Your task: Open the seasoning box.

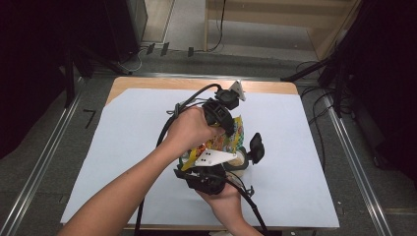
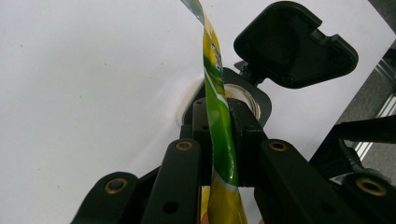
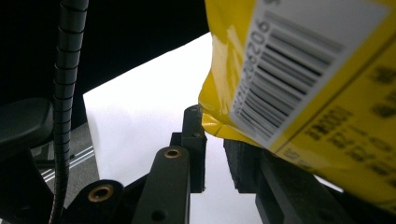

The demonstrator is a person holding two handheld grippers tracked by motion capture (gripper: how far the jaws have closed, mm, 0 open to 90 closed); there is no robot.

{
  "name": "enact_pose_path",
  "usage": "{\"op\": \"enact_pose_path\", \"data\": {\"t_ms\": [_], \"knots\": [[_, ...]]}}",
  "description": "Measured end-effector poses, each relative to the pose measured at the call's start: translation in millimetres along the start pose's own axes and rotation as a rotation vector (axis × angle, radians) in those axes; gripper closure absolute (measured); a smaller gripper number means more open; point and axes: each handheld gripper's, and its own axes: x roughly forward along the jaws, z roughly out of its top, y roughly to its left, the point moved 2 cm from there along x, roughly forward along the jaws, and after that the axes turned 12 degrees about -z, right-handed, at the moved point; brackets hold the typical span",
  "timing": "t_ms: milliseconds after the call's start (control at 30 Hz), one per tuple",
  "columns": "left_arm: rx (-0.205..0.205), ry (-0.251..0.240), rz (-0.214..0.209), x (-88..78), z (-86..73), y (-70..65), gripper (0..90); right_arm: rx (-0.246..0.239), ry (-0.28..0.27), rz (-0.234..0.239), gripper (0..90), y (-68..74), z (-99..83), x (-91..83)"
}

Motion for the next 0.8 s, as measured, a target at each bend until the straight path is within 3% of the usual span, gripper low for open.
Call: {"op": "enact_pose_path", "data": {"t_ms": [800], "knots": [[-0.003,0.004,-0.006,0.0,0.0,0.8,83.1,0.006,0.008,0.004,79.6,0.3,0.3,-0.4]]}}
